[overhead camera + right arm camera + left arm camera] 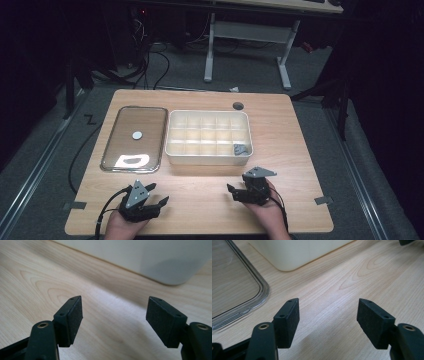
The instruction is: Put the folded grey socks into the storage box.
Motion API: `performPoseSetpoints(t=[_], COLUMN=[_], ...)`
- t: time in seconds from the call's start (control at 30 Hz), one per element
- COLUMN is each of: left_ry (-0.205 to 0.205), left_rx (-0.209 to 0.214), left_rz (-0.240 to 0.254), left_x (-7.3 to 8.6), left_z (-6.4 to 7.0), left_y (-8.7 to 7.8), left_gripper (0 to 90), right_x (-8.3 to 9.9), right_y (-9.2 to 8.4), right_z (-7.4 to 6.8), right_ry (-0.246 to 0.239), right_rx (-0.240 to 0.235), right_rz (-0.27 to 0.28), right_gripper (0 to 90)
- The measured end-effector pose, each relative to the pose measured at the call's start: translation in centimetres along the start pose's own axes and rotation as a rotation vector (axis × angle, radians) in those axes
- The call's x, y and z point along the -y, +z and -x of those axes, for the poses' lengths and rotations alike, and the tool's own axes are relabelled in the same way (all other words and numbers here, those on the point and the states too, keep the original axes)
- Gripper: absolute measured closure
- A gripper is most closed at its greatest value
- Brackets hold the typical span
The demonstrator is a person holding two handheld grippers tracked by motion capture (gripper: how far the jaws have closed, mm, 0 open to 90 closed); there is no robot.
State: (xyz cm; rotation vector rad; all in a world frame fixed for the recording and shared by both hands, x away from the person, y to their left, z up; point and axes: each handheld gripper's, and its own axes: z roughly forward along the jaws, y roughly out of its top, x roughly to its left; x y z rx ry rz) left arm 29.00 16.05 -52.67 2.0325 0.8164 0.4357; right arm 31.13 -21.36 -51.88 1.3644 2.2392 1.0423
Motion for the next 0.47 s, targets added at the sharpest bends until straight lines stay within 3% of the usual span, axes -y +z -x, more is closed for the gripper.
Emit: performPoseSetpoints(t=[0.03,0.1,0.13,0.17,0.2,0.23,0.47], left_ry=[0.002,0.006,0.006,0.008,0.014,0.018,0.018], left_rx=[0.0,0.001,0.005,0.005,0.006,0.005,0.004], left_rz=[0.0,-0.004,-0.004,-0.003,-0.006,-0.009,-0.009], left_x=[0.0,0.0,0.0,0.0,0.0,0.0,0.0], left_z=[0.1,0.2,0.2,0.3,0.4,0.5,0.5], left_y=[0.0,0.1,0.1,0.1,0.1,0.1,0.1], left_gripper=[35.2,35.2,35.2,35.2,35.2,35.1,34.8], right_x=[0.0,1.4,1.7,1.8,1.8,2.1,2.3], right_y=[0.0,-0.3,-0.5,-0.7,-0.8,-1.0,-0.5], right_z=[0.0,-0.8,-1.2,-1.6,-1.9,-1.8,-1.5], right_ry=[0.0,0.026,0.031,-0.014,-0.046,-0.013,-0.002], right_rx=[0.0,-0.002,-0.018,-0.035,-0.006,0.008,0.002], right_rz=[0.0,0.053,0.045,0.028,0.019,0.031,0.022], right_gripper=[28.2,30.3,28.5,25.2,26.2,28.5,28.7])
